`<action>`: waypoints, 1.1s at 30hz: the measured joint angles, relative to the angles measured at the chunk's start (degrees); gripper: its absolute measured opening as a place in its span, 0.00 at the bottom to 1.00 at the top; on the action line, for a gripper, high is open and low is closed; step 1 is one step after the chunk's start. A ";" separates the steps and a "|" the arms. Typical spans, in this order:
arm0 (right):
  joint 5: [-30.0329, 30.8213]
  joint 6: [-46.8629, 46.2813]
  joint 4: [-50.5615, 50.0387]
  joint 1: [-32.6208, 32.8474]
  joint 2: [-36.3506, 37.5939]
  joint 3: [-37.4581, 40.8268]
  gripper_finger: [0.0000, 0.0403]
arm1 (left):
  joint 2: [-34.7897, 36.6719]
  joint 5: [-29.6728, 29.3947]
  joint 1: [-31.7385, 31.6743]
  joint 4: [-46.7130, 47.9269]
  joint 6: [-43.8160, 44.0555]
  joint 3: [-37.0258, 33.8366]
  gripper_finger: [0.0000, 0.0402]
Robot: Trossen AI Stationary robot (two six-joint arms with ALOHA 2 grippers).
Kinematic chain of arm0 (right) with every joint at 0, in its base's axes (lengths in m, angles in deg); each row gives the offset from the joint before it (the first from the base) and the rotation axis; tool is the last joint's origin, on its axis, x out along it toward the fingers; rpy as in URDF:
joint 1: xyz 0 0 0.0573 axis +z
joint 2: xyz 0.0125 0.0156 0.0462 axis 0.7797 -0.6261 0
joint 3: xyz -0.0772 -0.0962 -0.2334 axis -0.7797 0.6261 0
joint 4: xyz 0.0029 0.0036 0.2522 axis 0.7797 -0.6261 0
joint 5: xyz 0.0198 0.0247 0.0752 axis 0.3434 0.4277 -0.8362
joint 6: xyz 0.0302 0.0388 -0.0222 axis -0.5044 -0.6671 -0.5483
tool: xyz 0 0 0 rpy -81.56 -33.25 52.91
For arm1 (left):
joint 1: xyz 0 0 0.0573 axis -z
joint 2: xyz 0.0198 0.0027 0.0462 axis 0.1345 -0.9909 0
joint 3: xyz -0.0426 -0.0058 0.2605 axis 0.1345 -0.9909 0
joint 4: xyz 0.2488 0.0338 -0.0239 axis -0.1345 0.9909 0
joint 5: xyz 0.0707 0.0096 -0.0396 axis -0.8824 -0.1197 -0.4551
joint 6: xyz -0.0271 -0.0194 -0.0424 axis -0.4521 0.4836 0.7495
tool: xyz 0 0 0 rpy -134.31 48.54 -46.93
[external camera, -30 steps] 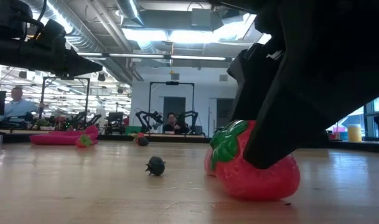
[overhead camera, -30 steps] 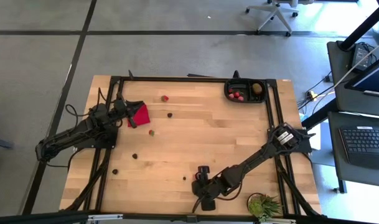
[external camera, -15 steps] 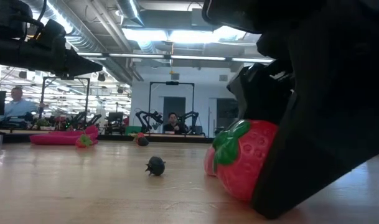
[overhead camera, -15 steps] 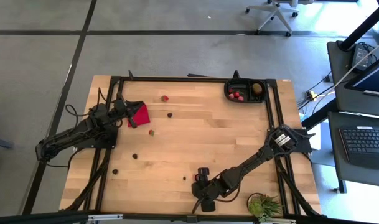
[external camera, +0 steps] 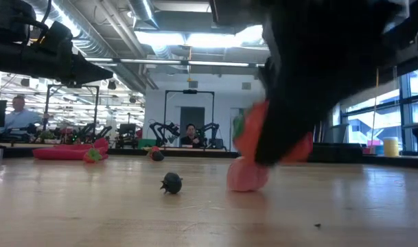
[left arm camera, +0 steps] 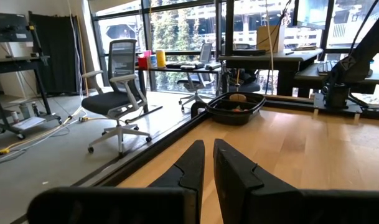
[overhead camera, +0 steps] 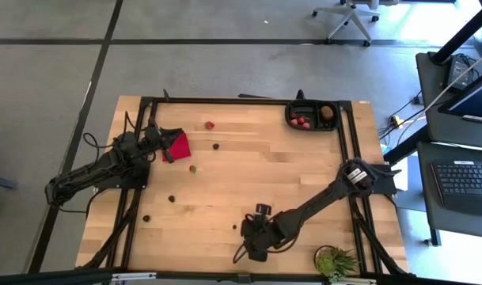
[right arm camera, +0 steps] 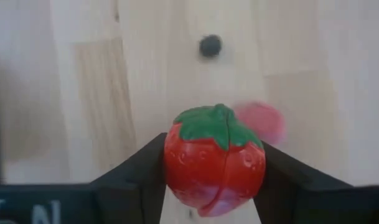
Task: Pick and placing Produce into tupperware
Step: Put the red strawberry into the black bin
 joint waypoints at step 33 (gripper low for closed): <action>6.74 9.23 -51.19 -47.58 1.70 -42.44 0.48 | 0.00 0.02 -0.01 0.01 -0.04 0.02 0.07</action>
